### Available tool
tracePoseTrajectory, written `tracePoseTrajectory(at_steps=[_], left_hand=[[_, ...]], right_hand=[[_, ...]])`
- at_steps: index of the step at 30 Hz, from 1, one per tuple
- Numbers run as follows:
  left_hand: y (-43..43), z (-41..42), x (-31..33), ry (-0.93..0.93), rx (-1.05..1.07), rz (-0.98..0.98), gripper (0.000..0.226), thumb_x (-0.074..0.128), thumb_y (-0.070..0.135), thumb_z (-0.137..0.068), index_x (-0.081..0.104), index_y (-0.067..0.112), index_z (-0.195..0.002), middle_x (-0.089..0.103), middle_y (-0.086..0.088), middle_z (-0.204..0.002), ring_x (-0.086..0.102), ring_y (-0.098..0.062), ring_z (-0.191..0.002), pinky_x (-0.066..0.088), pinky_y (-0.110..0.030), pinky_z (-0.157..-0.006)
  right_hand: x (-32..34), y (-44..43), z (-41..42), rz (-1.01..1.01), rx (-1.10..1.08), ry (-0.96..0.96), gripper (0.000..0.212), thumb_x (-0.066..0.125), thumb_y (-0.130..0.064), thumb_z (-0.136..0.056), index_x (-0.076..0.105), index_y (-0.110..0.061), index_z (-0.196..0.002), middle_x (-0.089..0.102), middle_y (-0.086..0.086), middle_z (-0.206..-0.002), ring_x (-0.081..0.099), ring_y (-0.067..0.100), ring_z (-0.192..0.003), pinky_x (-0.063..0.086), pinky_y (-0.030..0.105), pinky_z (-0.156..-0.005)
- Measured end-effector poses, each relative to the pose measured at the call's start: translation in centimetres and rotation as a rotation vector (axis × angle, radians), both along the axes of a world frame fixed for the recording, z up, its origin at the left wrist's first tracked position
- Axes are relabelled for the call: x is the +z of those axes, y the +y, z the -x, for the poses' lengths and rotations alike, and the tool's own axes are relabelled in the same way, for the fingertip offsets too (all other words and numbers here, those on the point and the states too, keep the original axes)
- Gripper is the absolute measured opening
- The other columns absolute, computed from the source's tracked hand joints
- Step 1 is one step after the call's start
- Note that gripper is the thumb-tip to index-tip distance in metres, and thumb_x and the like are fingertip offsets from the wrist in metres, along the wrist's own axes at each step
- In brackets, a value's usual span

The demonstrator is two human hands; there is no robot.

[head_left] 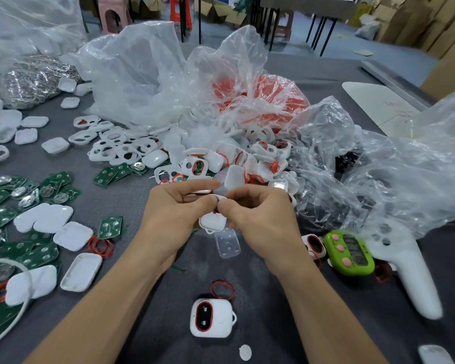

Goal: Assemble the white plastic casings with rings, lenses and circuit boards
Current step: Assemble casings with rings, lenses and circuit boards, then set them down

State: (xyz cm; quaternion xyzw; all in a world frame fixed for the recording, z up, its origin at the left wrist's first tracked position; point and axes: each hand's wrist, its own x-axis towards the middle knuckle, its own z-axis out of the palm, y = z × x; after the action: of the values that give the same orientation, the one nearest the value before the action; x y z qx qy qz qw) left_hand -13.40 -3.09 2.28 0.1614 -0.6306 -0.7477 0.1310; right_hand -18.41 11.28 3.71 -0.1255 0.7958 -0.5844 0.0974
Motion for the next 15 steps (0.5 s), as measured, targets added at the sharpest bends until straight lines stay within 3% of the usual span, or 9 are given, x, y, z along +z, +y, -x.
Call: tracePoseTrajectory(at_steps=[3, 7, 10, 12, 15], left_hand=[[-0.11, 0.01, -0.11, -0.027, 0.023, 0.025, 0.029, 0.071, -0.007, -0.087, 0.081, 0.019, -0.096, 0.079, -0.014, -0.085, 0.074, -0.021, -0.070, 0.061, -0.031, -0.067], [0.04, 0.05, -0.28, -0.070, 0.052, 0.088, 0.023, 0.078, 0.001, -0.084, 0.083, 0.023, -0.090, 0.079, -0.012, -0.082, 0.075, -0.023, -0.071, 0.059, -0.041, -0.078], [-0.07, 0.05, -0.30, -0.071, 0.058, 0.102, 0.022, 0.081, 0.003, -0.082, 0.083, 0.023, -0.092, 0.080, -0.009, -0.084, 0.077, -0.024, -0.078, 0.060, -0.039, -0.080], [-0.23, 0.00, -0.19, -0.056, 0.040, 0.079, 0.024, 0.079, 0.001, -0.083, 0.082, 0.024, -0.093, 0.080, -0.009, -0.086, 0.077, -0.022, -0.077, 0.059, -0.034, -0.077], [-0.35, -0.05, -0.01, -0.039, 0.018, 0.097, 0.028, 0.078, 0.001, -0.084, 0.083, 0.027, -0.093, 0.080, -0.008, -0.086, 0.076, -0.019, -0.076, 0.059, -0.030, -0.074]], right_hand=[[0.04, -0.13, -0.25, -0.076, 0.051, -0.005, 0.006, 0.076, -0.025, -0.084, 0.080, -0.025, -0.079, 0.072, -0.006, -0.063, 0.069, 0.015, -0.062, 0.061, 0.038, -0.067], [-0.01, -0.02, -0.26, -0.083, 0.007, 0.042, 0.011, 0.077, -0.020, -0.085, 0.080, -0.027, -0.077, 0.071, -0.011, -0.060, 0.067, 0.006, -0.056, 0.057, 0.022, -0.058], [-0.12, -0.11, -0.16, -0.017, -0.030, 0.007, 0.011, 0.079, -0.014, -0.081, 0.081, -0.024, -0.078, 0.073, -0.008, -0.064, 0.066, 0.006, -0.054, 0.056, 0.022, -0.058], [-0.18, -0.23, -0.12, 0.086, -0.041, -0.079, 0.011, 0.081, -0.007, -0.079, 0.080, -0.018, -0.076, 0.075, 0.002, -0.066, 0.063, 0.012, -0.053, 0.055, 0.029, -0.057], [-0.25, -0.31, -0.16, 0.237, -0.040, -0.217, 0.015, 0.082, 0.002, -0.076, 0.080, -0.012, -0.073, 0.074, 0.011, -0.067, 0.060, 0.015, -0.052, 0.053, 0.027, -0.054]])
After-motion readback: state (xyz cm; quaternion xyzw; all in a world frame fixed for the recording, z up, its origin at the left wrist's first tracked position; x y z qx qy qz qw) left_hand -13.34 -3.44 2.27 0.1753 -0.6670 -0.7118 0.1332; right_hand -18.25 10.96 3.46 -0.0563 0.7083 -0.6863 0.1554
